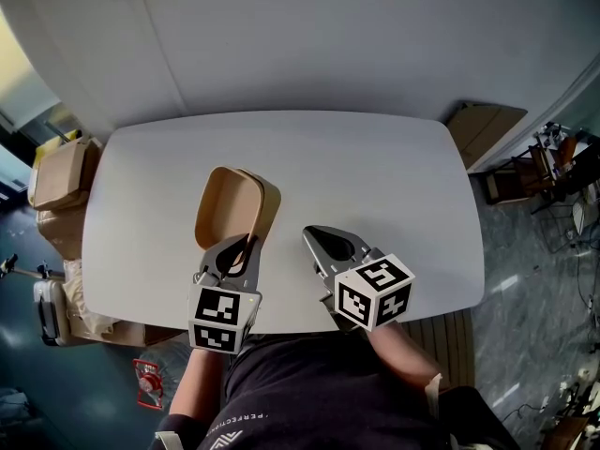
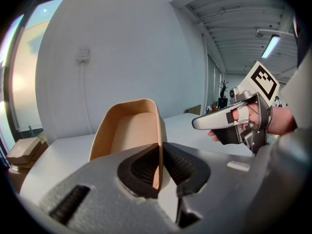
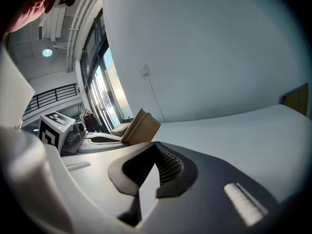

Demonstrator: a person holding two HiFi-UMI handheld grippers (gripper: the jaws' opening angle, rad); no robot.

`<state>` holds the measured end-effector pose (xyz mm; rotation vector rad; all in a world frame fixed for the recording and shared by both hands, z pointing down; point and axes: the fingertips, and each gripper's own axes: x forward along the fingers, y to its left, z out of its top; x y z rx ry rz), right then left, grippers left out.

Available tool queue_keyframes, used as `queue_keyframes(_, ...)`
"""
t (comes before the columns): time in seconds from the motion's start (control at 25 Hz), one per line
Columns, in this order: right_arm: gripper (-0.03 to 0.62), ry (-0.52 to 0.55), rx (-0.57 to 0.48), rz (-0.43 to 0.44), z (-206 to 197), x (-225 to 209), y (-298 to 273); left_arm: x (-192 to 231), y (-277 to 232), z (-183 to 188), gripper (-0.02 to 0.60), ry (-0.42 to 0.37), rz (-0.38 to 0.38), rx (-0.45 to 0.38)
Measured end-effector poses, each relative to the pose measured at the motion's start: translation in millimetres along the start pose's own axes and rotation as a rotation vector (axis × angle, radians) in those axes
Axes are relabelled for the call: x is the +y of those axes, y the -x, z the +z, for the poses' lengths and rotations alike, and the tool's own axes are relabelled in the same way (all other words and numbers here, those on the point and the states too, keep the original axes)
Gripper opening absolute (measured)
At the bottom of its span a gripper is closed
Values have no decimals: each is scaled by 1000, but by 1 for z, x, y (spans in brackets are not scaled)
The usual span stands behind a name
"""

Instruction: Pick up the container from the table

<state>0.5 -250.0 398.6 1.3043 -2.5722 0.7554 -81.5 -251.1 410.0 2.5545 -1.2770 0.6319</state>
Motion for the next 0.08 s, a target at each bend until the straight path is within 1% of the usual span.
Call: queue_keyframes(0.08,-3,1,0,0,0,-1,0,0,0,-1,31,-2,0,1)
